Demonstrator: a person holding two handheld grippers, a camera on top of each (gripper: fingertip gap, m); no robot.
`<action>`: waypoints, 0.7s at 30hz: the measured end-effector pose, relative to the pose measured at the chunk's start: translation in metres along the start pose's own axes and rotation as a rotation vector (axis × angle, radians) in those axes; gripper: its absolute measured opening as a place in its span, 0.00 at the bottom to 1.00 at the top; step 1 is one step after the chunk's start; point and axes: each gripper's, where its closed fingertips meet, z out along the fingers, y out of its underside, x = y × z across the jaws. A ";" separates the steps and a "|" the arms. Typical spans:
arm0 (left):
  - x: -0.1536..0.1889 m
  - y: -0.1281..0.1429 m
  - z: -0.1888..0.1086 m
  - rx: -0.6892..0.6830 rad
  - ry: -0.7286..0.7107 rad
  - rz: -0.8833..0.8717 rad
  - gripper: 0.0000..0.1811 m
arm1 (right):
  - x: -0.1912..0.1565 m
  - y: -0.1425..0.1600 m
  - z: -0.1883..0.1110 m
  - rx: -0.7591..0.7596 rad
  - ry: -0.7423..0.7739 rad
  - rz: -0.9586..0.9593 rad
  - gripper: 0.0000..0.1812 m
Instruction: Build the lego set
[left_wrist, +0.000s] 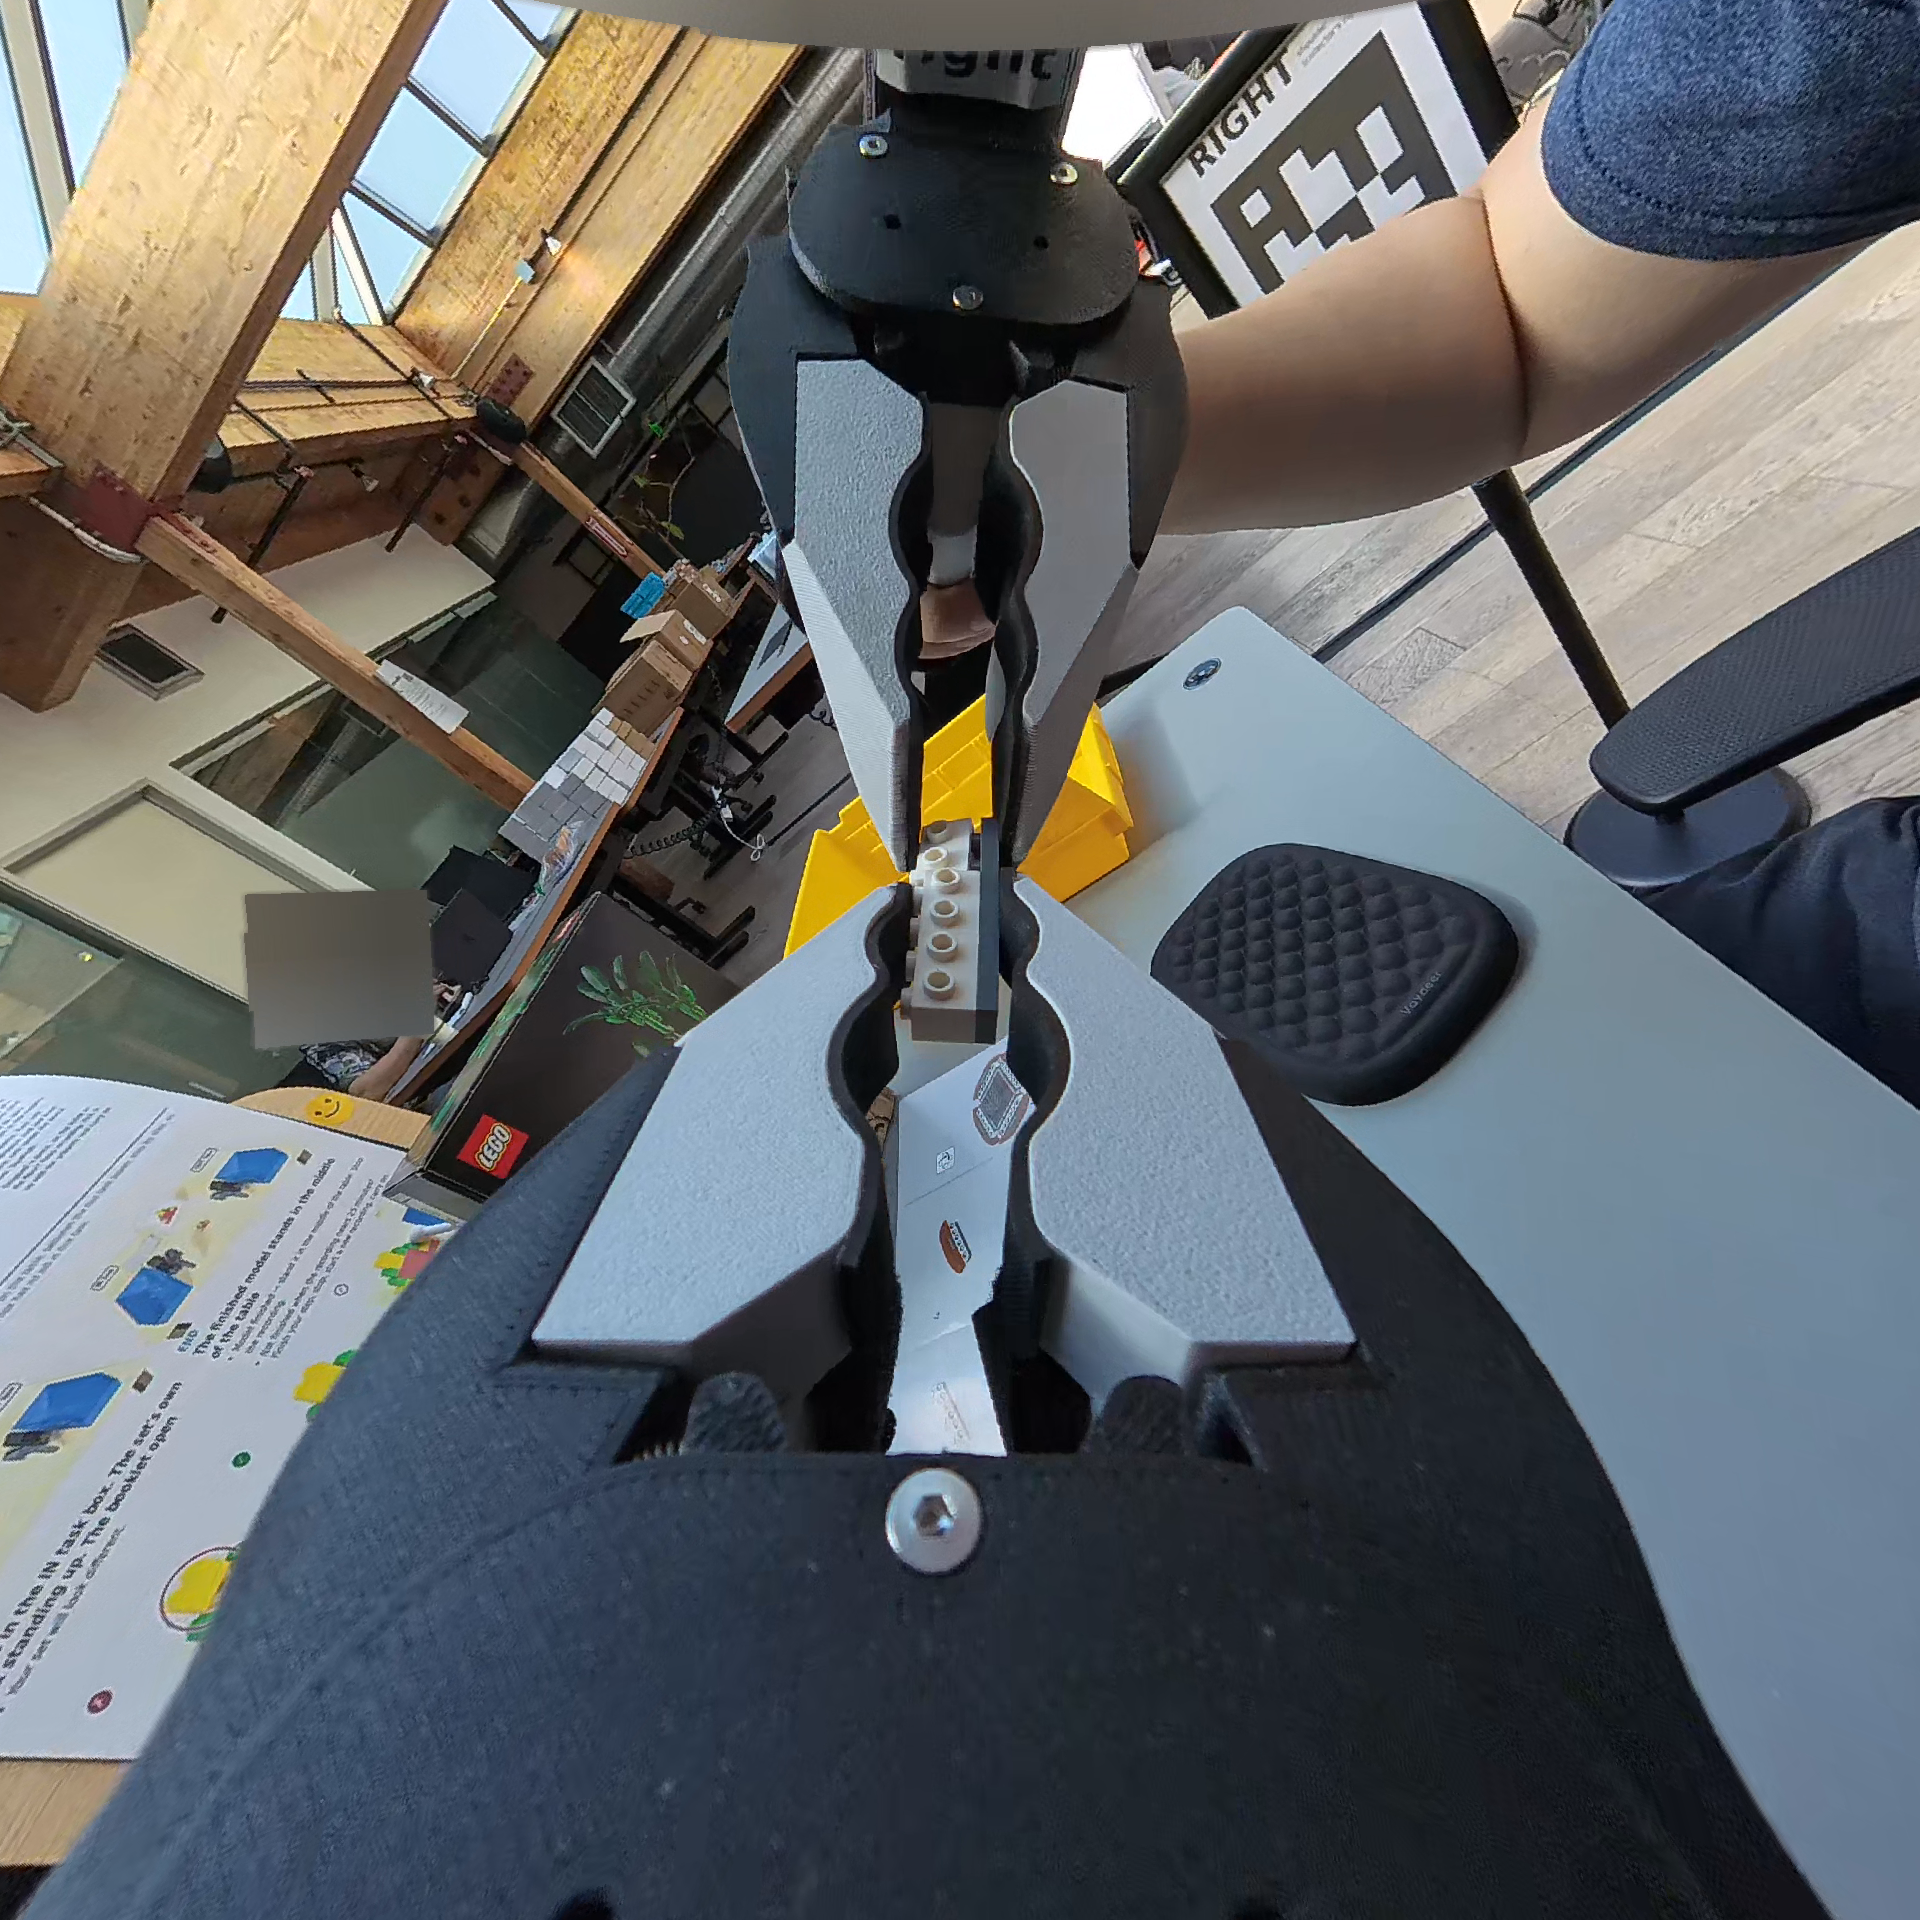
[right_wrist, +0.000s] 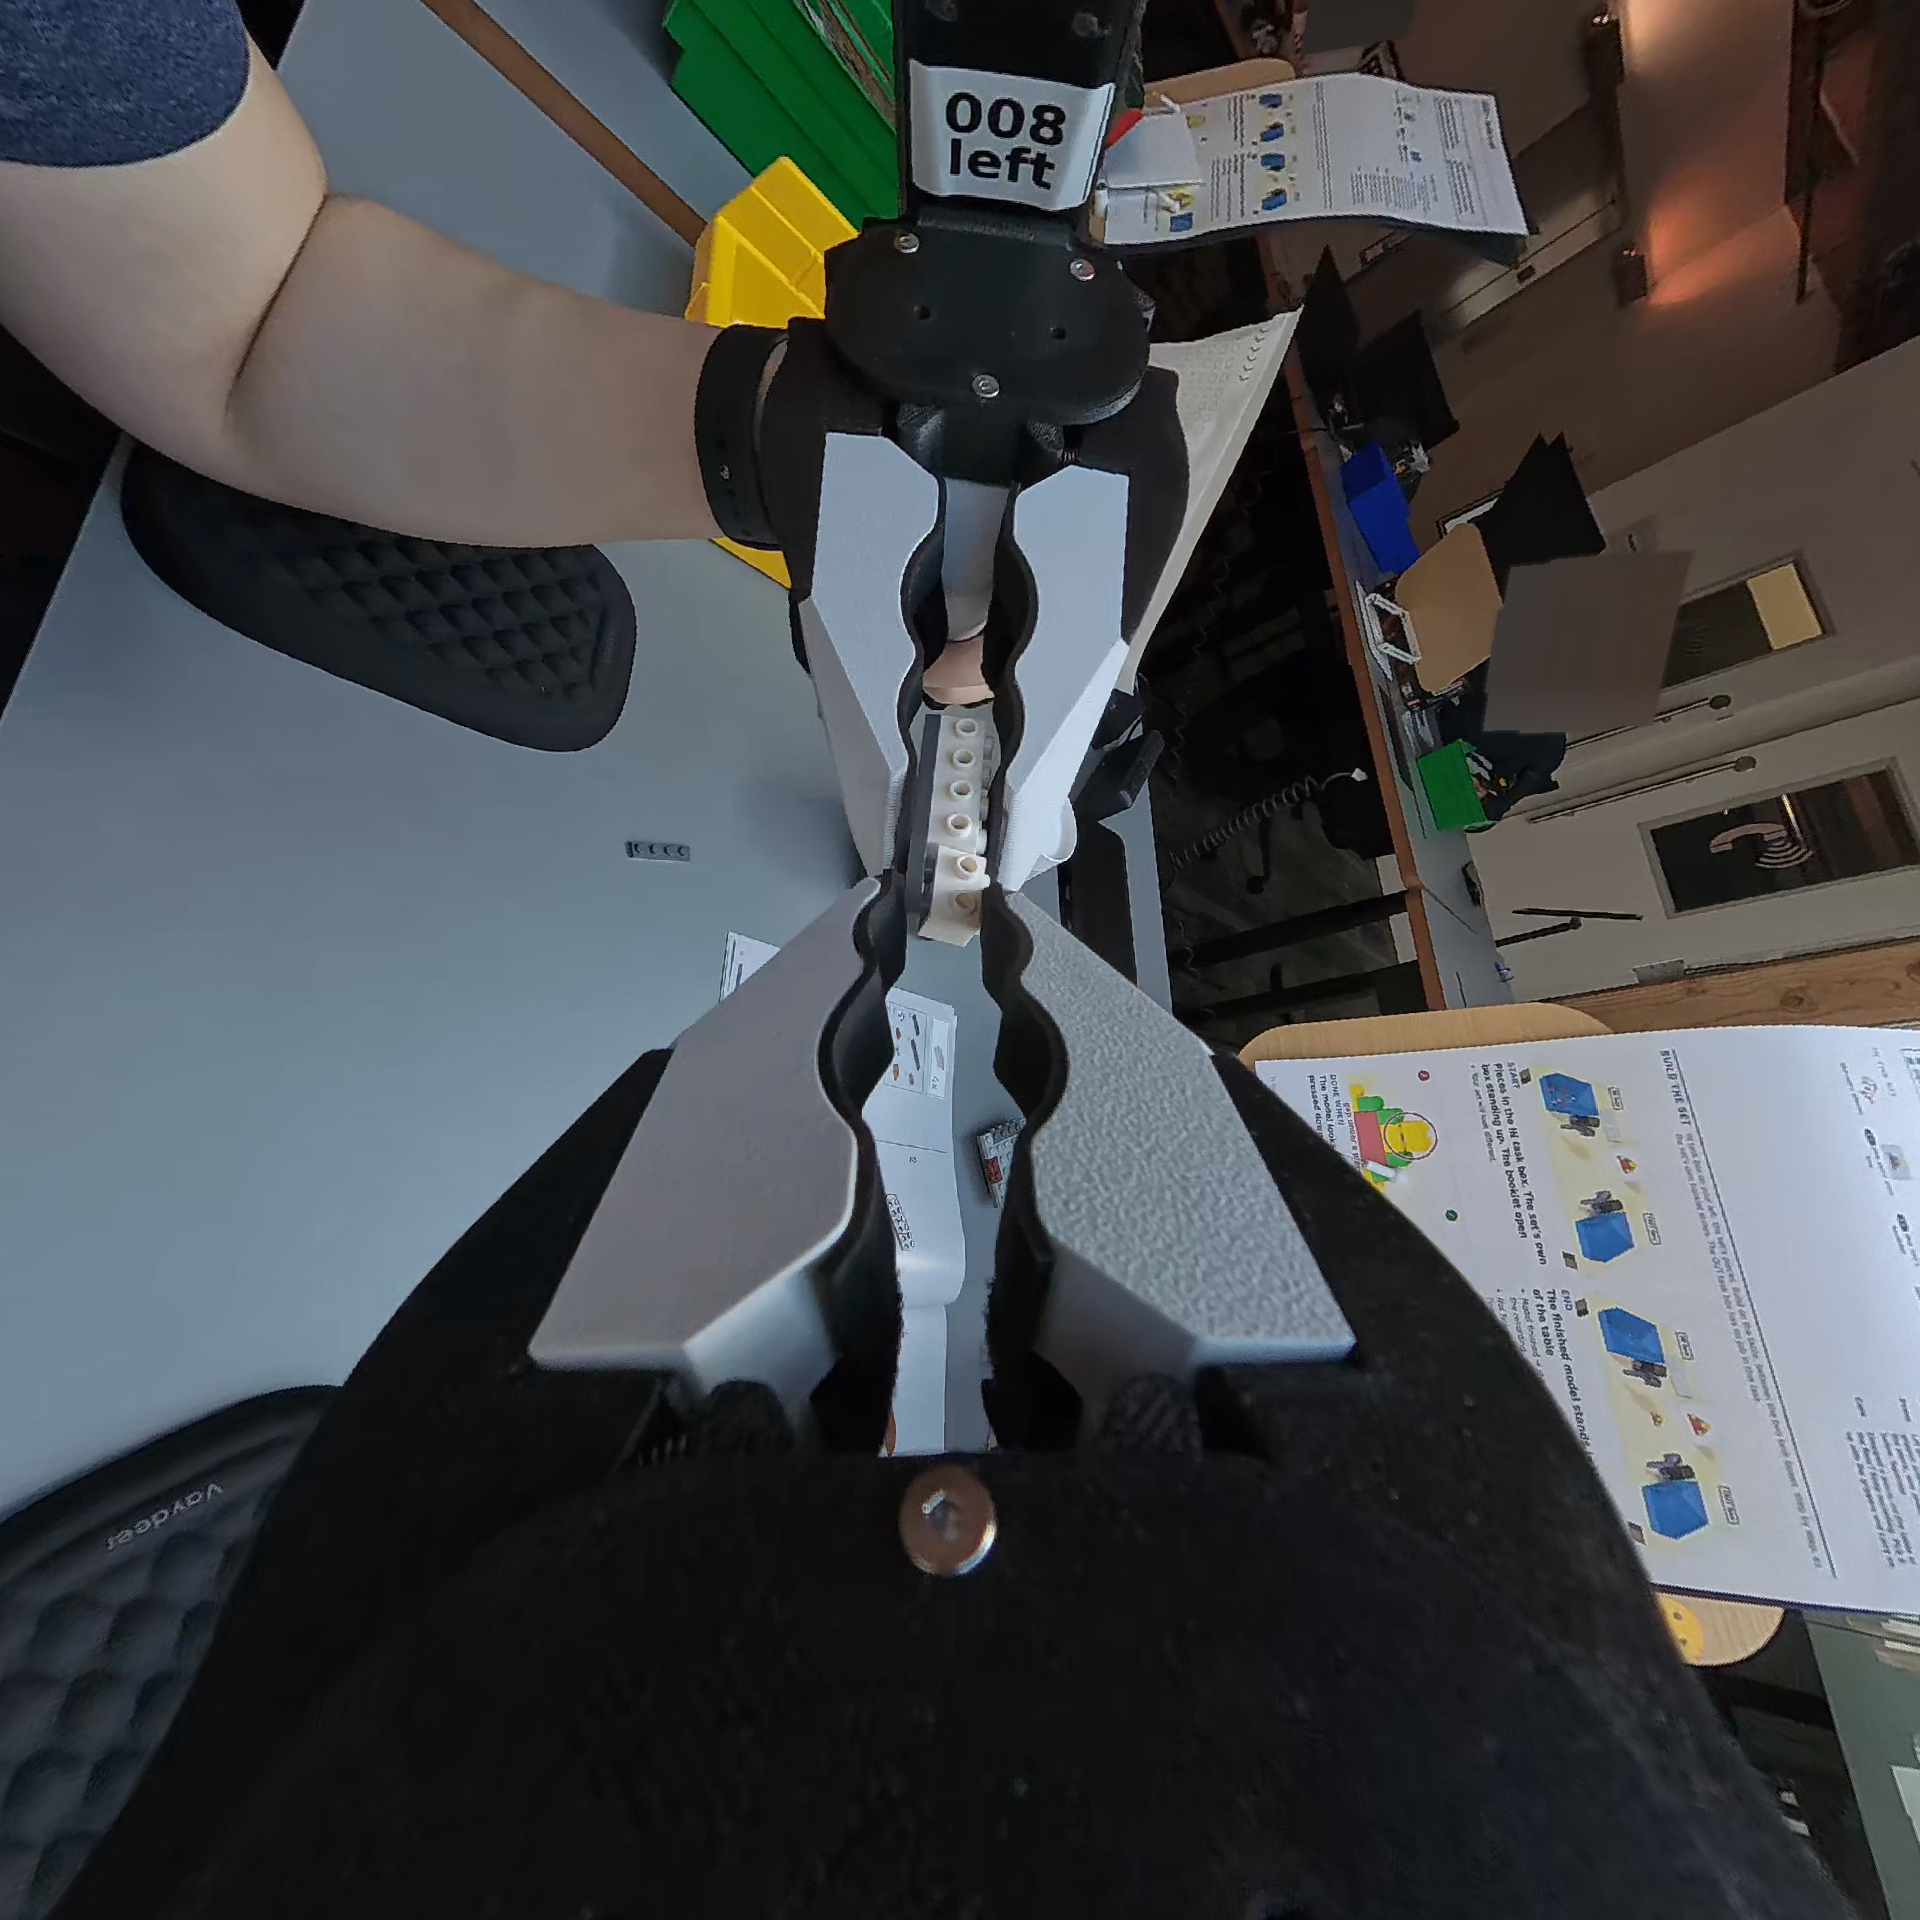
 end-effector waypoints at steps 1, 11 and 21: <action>0.000 0.000 0.000 0.001 0.002 0.002 0.07 | -0.001 0.000 0.000 0.004 -0.011 0.013 0.07; 0.001 0.005 0.001 -0.038 -0.017 0.040 0.07 | -0.003 0.004 0.003 -0.012 -0.007 0.048 0.08; 0.002 -0.005 -0.001 0.043 0.009 -0.030 0.08 | -0.002 0.001 -0.004 0.017 0.044 0.031 0.08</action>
